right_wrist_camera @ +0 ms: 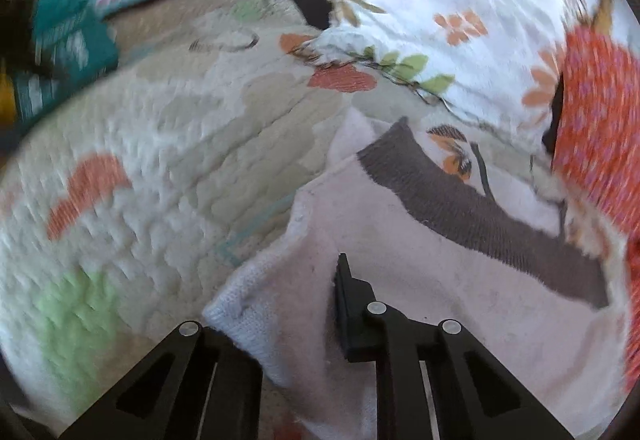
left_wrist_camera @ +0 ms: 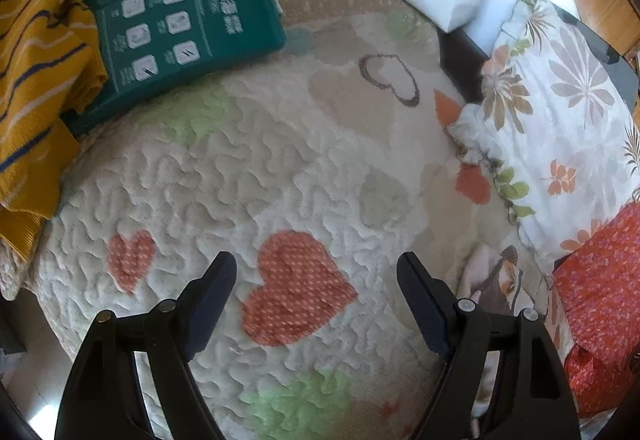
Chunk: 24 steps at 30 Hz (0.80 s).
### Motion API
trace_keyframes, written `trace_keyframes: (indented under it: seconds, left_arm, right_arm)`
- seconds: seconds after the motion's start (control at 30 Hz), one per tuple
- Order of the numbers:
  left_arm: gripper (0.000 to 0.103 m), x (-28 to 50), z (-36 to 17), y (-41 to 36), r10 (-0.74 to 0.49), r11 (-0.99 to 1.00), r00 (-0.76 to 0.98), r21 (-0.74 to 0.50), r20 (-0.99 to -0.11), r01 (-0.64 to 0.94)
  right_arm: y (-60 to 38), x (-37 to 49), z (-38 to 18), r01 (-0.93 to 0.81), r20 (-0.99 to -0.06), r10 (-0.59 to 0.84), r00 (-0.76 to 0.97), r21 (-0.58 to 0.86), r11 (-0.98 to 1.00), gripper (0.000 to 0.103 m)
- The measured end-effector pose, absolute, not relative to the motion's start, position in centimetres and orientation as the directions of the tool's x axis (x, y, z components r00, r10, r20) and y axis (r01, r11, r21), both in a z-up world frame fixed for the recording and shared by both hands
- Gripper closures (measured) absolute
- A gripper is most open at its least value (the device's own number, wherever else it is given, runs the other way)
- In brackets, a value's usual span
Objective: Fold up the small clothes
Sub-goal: 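Lift the held edge and fold it over the other half with the right gripper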
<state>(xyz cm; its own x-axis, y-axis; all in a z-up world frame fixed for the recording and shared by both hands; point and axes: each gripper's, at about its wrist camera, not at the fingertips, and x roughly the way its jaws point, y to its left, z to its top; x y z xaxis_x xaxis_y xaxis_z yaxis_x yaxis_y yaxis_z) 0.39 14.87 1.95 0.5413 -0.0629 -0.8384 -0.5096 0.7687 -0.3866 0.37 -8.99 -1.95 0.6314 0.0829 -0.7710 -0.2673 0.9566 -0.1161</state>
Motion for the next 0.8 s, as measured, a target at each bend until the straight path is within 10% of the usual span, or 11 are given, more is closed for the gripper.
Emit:
trace_keyframes:
  seconds: [0.43,0.8]
  left_arm:
    - [0.022,2.6,1.8,2.7,-0.228,0.847,0.504,-0.425,-0.833,-0.319]
    - [0.022,2.0,0.4,-13.2,-0.278,0.953,0.406,-0.304,-0.870,0.000]
  right_arm:
    - [-29.1,-0.3,5.4,0.039,-0.698,0.164,0.697,0.265,0.963,0.090]
    - [-46.7,-7.2,0.7,0.340,-0.776,0.088,0.624,0.372,0.864,0.091]
